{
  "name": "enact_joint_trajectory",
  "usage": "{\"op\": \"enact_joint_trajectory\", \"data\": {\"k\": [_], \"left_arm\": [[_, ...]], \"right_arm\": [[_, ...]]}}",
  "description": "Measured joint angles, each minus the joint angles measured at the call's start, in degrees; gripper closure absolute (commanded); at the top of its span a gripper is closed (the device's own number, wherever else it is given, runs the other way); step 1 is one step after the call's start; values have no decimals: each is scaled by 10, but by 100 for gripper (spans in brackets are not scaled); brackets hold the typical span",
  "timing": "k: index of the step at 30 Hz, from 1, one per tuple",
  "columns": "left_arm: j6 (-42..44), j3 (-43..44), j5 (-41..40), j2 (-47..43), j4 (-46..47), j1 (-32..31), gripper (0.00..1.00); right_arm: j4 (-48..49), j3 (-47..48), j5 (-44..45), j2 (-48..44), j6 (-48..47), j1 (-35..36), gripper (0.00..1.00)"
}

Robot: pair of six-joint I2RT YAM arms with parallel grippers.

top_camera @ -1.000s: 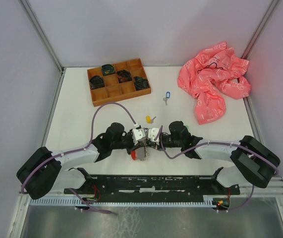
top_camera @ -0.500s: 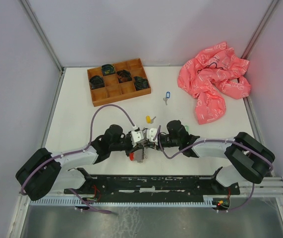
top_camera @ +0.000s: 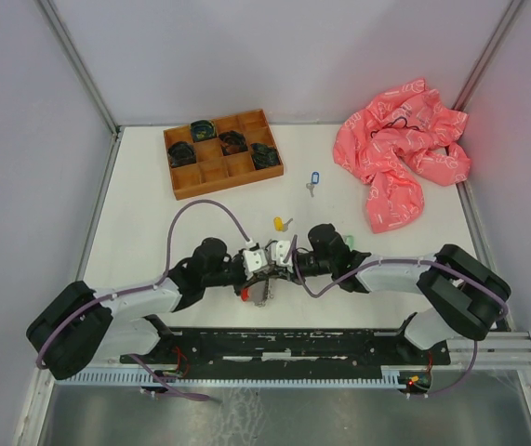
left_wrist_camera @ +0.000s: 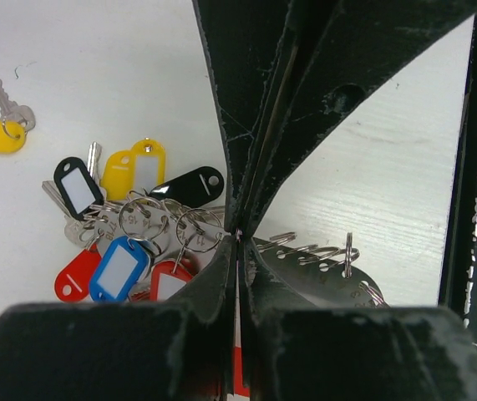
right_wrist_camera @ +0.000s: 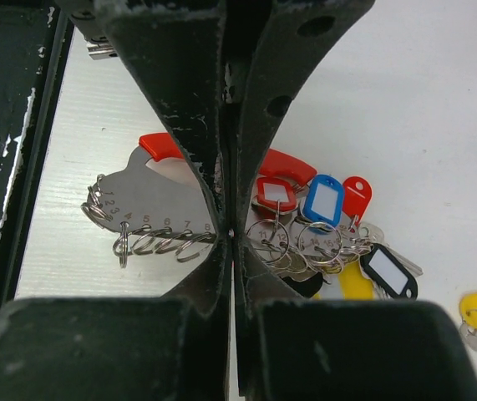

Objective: Put the keys on the keyring

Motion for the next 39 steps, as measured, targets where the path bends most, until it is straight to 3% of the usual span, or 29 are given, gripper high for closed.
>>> {"op": "enact_joint_trajectory", "data": {"k": [9, 23, 39], "left_arm": [[-11, -37, -9, -15, 87, 4, 73], [-74, -97, -5, -20, 235, 46, 70], [-104, -107, 6, 23, 336, 55, 72]], "right_arm": [[33, -13, 5, -14, 32, -16, 99], [158, -43, -16, -26, 123, -55, 99], [201, -43, -48, -7, 155, -55, 99]]}}
